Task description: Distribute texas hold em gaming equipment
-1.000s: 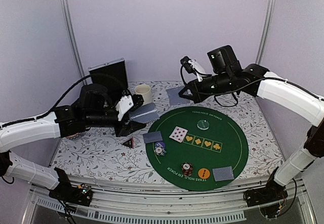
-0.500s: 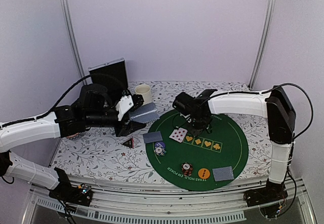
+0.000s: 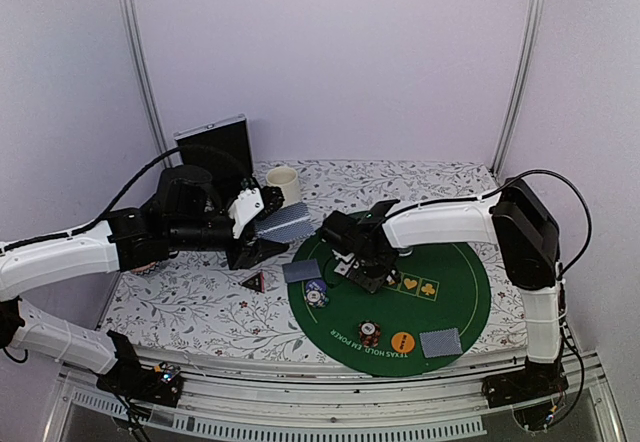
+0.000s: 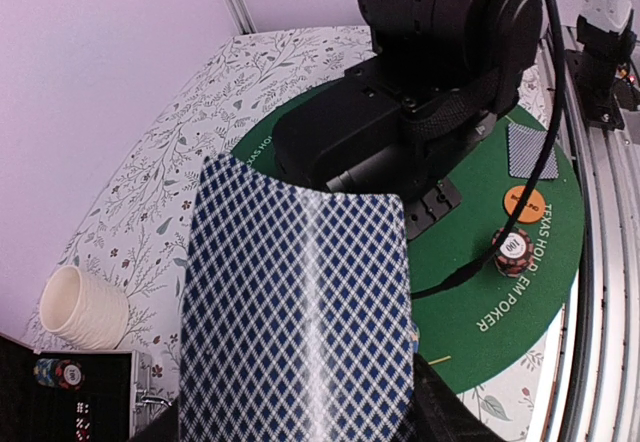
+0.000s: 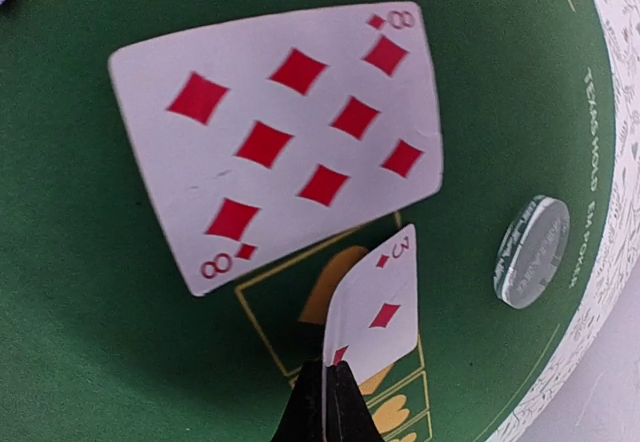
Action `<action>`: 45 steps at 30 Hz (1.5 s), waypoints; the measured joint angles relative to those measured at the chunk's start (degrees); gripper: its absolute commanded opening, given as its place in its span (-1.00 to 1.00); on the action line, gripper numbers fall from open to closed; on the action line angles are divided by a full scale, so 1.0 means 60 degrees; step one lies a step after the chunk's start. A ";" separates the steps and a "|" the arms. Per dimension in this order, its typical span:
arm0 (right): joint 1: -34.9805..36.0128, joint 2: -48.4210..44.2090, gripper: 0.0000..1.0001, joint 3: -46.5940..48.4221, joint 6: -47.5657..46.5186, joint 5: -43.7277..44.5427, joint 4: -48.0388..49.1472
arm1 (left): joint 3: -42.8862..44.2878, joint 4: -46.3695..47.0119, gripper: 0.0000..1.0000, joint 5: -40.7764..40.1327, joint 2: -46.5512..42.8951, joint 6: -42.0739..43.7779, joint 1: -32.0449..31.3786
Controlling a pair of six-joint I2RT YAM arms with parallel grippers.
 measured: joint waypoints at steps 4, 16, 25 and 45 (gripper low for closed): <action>0.0036 0.0040 -0.95 -0.0157 -0.0492 -0.0430 0.0335 | 0.0000 0.0000 0.04 0.0004 0.0000 0.0004 0.0000; -0.0233 0.0197 -0.24 -0.0157 -0.1016 -0.0736 0.0681 | 0.0000 0.0000 0.04 0.0004 -0.0007 0.0000 0.0000; -0.0273 -0.0790 0.98 -0.0729 -0.1180 -0.1876 0.1027 | 0.0000 0.0000 0.04 0.0033 -0.0007 0.0004 0.0000; -0.1071 -0.4248 0.98 -0.1829 0.1639 -0.9031 0.8069 | 0.0000 -0.0004 0.04 0.0080 -0.0113 0.0033 0.0000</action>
